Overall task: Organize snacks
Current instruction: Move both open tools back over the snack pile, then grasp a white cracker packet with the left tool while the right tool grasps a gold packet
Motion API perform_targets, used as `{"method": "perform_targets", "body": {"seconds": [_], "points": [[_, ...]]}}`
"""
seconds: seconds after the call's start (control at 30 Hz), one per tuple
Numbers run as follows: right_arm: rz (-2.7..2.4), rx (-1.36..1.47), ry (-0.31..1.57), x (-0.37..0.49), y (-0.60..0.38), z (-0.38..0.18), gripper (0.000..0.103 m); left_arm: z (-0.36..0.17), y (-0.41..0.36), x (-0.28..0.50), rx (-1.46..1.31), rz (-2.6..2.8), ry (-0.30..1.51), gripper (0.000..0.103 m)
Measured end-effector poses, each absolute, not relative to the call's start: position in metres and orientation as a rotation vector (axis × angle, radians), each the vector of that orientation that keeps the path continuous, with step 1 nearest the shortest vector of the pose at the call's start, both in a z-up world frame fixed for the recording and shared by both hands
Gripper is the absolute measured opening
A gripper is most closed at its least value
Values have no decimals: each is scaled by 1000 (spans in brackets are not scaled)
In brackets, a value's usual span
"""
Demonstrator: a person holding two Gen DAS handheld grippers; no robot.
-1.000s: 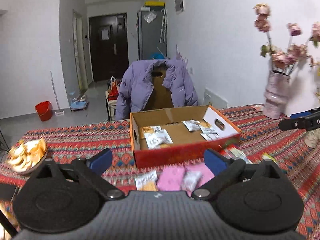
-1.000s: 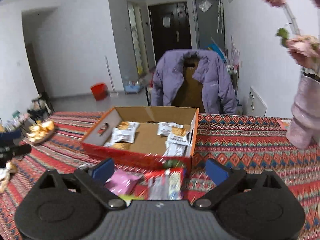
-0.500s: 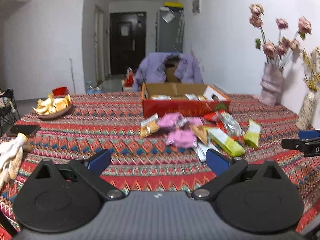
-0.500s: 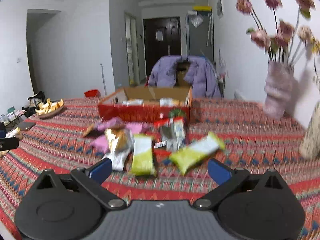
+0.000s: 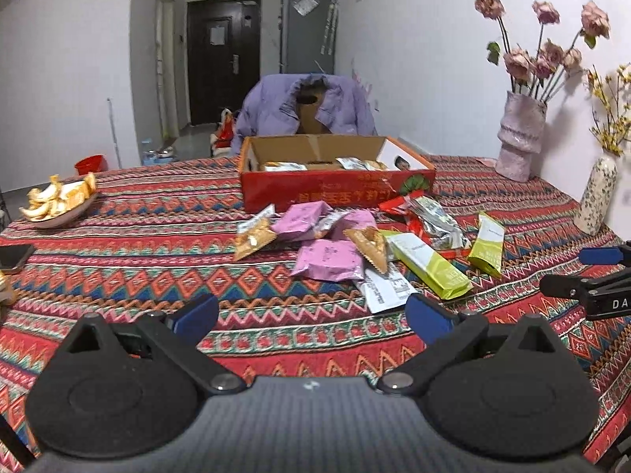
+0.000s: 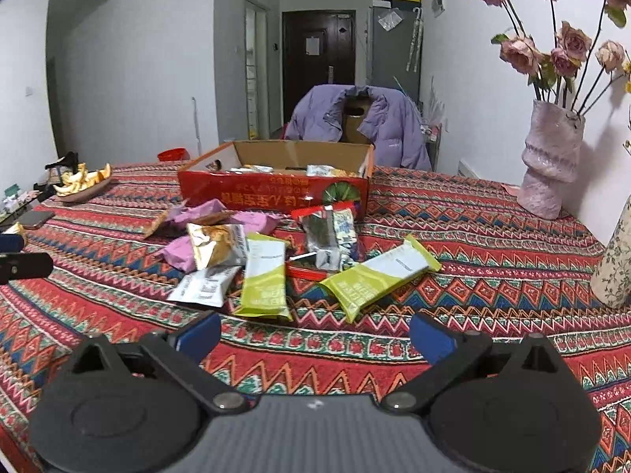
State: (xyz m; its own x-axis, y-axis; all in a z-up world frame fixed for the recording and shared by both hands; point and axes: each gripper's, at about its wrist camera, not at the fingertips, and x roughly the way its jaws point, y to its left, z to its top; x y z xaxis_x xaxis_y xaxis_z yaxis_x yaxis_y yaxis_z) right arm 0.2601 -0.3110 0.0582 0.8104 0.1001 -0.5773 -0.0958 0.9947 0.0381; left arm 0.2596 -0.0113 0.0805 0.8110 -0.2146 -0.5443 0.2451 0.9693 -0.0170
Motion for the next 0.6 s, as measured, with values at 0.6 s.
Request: {"method": "perform_targets", "body": {"seconds": [0.6], "points": [[298, 80, 633, 351, -260, 43, 87, 46, 9, 405, 47, -203, 578, 92]]}}
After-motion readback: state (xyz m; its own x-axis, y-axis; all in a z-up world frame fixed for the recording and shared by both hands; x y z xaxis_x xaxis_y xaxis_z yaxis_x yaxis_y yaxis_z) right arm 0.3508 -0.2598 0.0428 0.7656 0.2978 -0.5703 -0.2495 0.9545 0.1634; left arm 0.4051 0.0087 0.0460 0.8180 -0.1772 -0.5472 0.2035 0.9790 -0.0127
